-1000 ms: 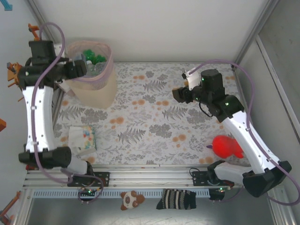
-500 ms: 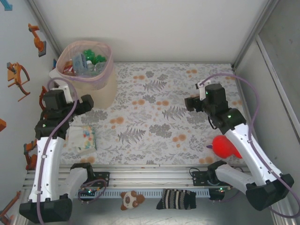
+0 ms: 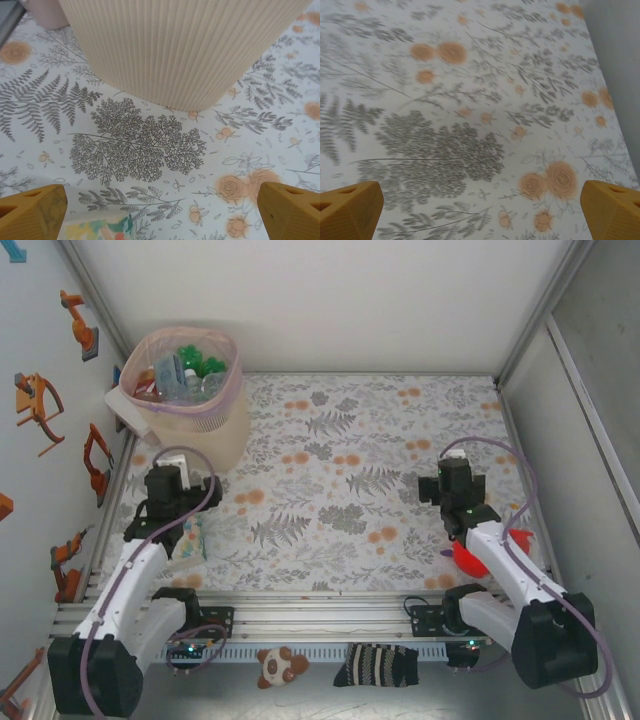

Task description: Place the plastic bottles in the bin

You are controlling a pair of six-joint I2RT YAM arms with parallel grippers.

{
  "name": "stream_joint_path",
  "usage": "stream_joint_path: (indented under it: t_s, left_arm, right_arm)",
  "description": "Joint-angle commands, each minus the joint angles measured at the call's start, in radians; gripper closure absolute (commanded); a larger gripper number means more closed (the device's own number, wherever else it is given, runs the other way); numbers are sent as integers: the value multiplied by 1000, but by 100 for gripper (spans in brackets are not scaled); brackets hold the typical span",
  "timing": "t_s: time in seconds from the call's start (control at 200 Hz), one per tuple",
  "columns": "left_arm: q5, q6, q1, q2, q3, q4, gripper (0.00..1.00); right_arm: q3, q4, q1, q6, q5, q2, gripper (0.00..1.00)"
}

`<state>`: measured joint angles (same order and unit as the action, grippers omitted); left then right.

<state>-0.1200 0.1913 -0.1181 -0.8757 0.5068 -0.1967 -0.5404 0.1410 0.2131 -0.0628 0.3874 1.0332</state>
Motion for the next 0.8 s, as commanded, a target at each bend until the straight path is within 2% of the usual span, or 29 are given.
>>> stream_joint_path:
  t_s: [0.0,0.26,0.391,0.516,0.606,0.796]
  left_arm:
    - [-36,-60,-5,-23,-58,236,3]
    - [-20,-164,7,-189,-150,568,3]
    - [45,-184,29,-297,-182,771,3]
    - [116,-175,67,-412,-209,988,3]
    - [122,-194,80,-486,-193,1044,3]
    - [224,-175,124,-592,-199,1157,3]
  right_arm:
    - [54,-232,-45,-37,51,40,1]
    - [200,-587,-125,-41,-3,113,2]
    - [232,-735,-169,-38,-37,163,1]
    - [240,-877,-215,-59,-129,242,1]
    - [223,-942,-226,-42,-189,309,1]
    - [194,-1006,-234,-22,-255,428,1]
